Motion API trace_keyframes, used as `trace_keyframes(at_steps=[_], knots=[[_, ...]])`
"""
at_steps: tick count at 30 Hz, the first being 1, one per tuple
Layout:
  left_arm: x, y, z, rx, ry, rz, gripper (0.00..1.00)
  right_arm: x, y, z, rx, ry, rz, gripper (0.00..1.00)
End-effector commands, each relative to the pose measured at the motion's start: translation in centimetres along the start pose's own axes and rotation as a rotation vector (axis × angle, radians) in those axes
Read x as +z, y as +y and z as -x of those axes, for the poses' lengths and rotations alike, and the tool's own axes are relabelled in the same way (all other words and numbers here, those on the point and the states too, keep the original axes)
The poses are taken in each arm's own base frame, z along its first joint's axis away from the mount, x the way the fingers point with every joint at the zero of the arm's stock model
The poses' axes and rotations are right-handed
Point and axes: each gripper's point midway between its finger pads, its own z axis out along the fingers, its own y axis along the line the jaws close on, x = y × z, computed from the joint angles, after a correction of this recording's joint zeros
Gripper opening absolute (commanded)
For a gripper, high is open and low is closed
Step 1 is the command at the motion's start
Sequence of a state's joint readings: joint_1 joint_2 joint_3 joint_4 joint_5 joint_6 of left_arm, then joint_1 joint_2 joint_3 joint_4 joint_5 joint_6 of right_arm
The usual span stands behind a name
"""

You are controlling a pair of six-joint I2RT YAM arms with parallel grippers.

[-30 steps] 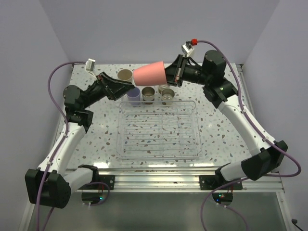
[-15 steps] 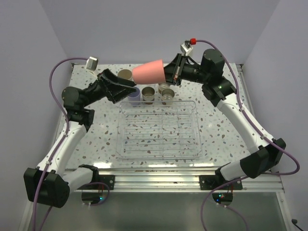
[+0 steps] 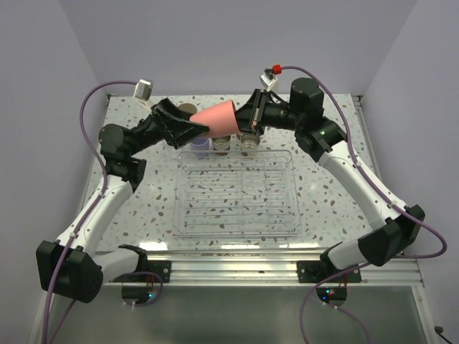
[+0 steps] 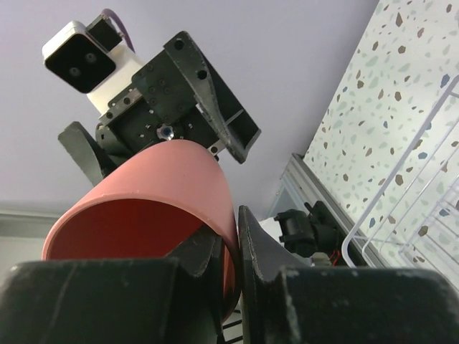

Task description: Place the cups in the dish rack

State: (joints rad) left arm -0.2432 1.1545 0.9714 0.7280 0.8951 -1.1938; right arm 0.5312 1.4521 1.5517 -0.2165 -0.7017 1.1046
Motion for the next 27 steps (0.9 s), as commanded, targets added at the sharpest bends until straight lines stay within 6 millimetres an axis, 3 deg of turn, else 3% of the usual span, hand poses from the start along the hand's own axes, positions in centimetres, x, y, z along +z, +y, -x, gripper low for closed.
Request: trace_keyframes(at_steps=[1, 4, 9, 10, 12, 13, 16, 17, 18, 19, 20, 21, 22, 23, 24, 26, 27], knots=[[0.8, -1.7, 1.0, 0.062, -0.016, -0.045, 0.93, -0.1, 0.8, 0.7, -0.045, -0.032, 0.012, 0.00], [0.9, -1.5, 0.4, 0.058, 0.004, -0.037, 0.88, 0.1, 0.3, 0.8, -0.041, -0.035, -0.001, 0.00], [1.0, -1.3, -0.4, 0.050, 0.022, -0.030, 0.65, 0.3, -0.4, 1.2, -0.034, -0.054, -0.024, 0.00], [1.0, -1.0, -0.5, 0.052, 0.026, -0.025, 0.54, 0.3, -0.5, 1.2, -0.035, -0.056, -0.031, 0.00], [1.0, -0.7, -0.5, 0.047, 0.024, -0.006, 0.43, 0.3, -0.9, 1.1, -0.034, -0.057, -0.046, 0.00], [1.0, -0.4, -0.5, 0.050, 0.024, 0.004, 0.29, 0.3, -1.1, 1.1, -0.040, -0.057, -0.052, 0.00], [1.1, 0.5, -0.2, 0.065, 0.020, 0.060, 0.05, 0.2, -1.8, 0.9, -0.054, -0.047, -0.084, 0.00], [0.9, 1.7, -0.8, 0.025, 0.046, 0.118, 0.01, -0.1, -2.3, 0.7, -0.048, -0.036, -0.123, 0.22], [1.1, 1.8, 0.1, 0.043, 0.030, 0.157, 0.00, -0.3, -2.7, 0.6, -0.057, -0.035, -0.155, 0.39], [1.0, 2.7, 0.3, 0.099, 0.042, 0.202, 0.00, -0.7, -2.8, 1.4, -0.120, -0.071, -0.197, 0.52], [0.9, 3.4, 0.5, 0.108, 0.051, 0.249, 0.00, -1.6, -4.5, 0.9, -0.099, -0.059, -0.302, 0.68], [0.6, 4.8, 0.5, 0.116, 0.071, 0.335, 0.00, -2.2, -5.5, 1.0, -0.112, -0.065, -0.368, 0.72], [0.5, 5.5, 0.7, 0.127, 0.076, 0.370, 0.00, -3.2, -6.3, 2.5, -0.172, -0.131, -0.462, 0.74], [-0.3, 7.1, -0.6, 0.073, 0.126, 0.448, 0.00, -4.7, -8.1, 1.8, -0.149, -0.111, -0.573, 0.77], [-0.5, 7.7, 0.0, 0.122, 0.130, 0.486, 0.00, -5.5, -8.8, 2.0, -0.155, -0.120, -0.635, 0.77], [-1.7, 9.5, -1.3, 0.094, 0.187, 0.579, 0.00, -7.5, -10.4, 2.5, -0.180, -0.148, -0.760, 0.78], [-2.2, 10.2, -1.0, 0.134, 0.195, 0.629, 0.00, -8.1, -10.8, 2.7, -0.187, -0.159, -0.796, 0.79]])
